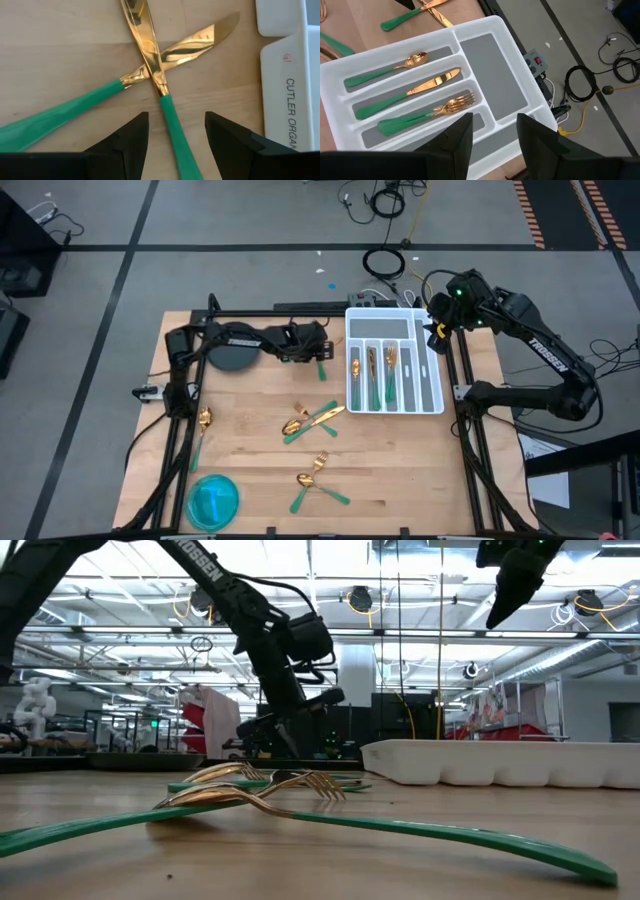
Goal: Sort silverware
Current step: Put the green knife on the silverware organizer
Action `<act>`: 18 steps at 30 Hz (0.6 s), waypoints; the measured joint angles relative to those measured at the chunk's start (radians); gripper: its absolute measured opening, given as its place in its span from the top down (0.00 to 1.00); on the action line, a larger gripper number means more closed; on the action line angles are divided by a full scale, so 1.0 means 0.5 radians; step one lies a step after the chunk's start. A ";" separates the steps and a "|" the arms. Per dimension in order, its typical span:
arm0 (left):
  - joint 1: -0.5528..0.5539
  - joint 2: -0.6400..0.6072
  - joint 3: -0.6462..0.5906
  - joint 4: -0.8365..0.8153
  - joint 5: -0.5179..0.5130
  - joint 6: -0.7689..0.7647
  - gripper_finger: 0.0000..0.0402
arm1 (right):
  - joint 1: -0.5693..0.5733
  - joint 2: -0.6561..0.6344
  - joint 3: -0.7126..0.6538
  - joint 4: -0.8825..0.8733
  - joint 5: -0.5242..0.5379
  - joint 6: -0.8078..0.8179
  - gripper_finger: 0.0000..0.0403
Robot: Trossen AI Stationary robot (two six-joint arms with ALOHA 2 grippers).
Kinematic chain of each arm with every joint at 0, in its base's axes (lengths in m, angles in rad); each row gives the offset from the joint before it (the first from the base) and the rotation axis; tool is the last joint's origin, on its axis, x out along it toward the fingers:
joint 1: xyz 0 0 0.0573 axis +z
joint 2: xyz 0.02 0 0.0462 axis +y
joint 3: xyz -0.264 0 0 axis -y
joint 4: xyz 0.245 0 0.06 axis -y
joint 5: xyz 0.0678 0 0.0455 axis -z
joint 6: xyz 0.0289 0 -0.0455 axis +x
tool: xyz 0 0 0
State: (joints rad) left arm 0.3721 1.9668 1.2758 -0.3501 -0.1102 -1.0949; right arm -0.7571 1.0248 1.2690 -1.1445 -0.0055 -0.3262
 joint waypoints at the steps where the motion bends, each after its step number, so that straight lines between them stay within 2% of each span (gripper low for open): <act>1: -0.001 0.004 0.000 0.009 -0.009 -0.002 0.50 | -0.001 0.000 0.000 -0.004 0.000 -0.002 0.64; 18: 0.002 0.060 0.003 0.045 0.014 -0.094 0.50 | 0.000 0.000 0.000 -0.036 0.001 -0.074 0.64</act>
State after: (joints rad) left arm 0.3733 1.9970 1.2774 -0.3274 -0.1033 -1.1420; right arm -0.7573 1.0248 1.2690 -1.1623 -0.0051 -0.3634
